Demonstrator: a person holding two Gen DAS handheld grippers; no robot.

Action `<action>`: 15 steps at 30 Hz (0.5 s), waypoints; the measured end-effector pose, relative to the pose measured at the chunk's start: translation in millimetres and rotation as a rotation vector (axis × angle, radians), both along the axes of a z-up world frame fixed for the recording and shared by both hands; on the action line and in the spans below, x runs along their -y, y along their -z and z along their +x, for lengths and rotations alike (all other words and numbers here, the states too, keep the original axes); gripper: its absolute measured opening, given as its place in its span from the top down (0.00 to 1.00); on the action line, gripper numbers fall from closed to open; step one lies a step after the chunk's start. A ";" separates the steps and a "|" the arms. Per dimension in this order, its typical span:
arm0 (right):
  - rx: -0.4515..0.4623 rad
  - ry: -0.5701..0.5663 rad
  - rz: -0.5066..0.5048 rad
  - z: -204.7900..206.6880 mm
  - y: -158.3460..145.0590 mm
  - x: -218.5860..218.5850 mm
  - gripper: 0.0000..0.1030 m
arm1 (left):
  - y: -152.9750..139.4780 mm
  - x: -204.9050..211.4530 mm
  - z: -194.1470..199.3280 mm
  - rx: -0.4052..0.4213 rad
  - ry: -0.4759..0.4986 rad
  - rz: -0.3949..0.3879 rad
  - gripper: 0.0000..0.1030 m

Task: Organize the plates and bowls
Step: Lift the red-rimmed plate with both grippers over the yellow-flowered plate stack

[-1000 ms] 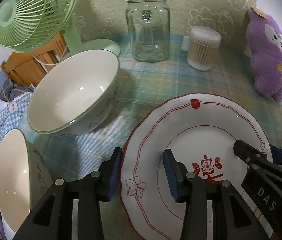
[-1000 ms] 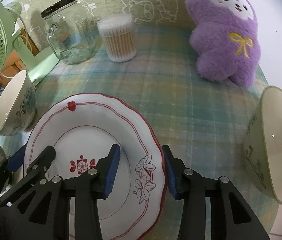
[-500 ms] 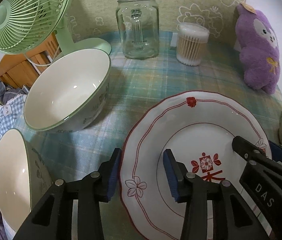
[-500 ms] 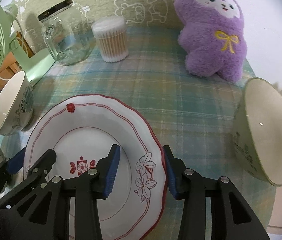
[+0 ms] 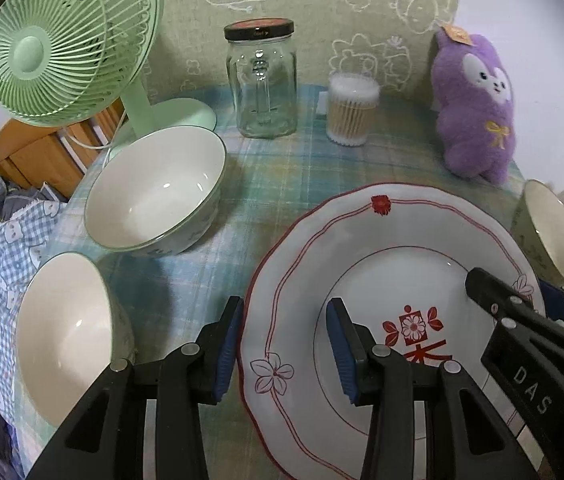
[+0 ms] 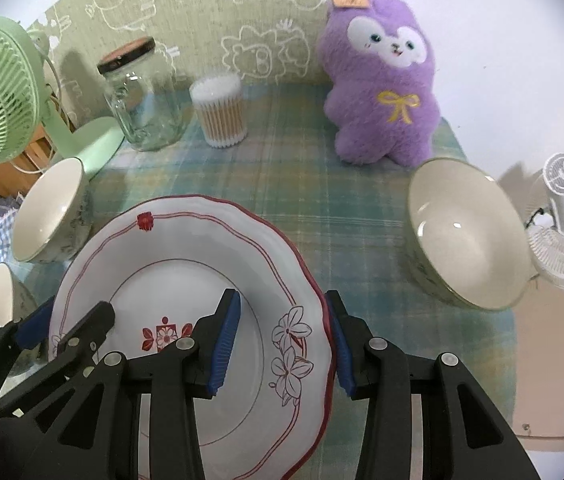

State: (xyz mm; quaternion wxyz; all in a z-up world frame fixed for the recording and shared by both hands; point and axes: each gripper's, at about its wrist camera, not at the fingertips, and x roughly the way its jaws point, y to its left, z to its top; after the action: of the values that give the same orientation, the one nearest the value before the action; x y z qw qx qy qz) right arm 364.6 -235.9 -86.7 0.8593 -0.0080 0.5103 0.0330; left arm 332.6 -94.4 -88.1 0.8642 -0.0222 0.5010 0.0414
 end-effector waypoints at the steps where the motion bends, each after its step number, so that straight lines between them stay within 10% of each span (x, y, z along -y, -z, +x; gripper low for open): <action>1: 0.005 0.003 -0.003 -4.4 -4.1 -0.6 0.55 | -1.7 -0.9 -2.5 -0.002 0.004 -0.004 0.59; 15: 0.021 0.032 -0.038 -71.9 -31.4 -20.9 0.55 | -30.7 -20.5 -63.6 0.040 0.036 -0.034 0.61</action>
State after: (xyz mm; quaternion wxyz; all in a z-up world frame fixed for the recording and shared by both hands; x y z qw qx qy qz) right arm 292.6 -215.0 -55.3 0.8648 -0.0164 0.5018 0.0097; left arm 269.0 -73.8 -57.4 0.8742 -0.0288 0.4845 0.0167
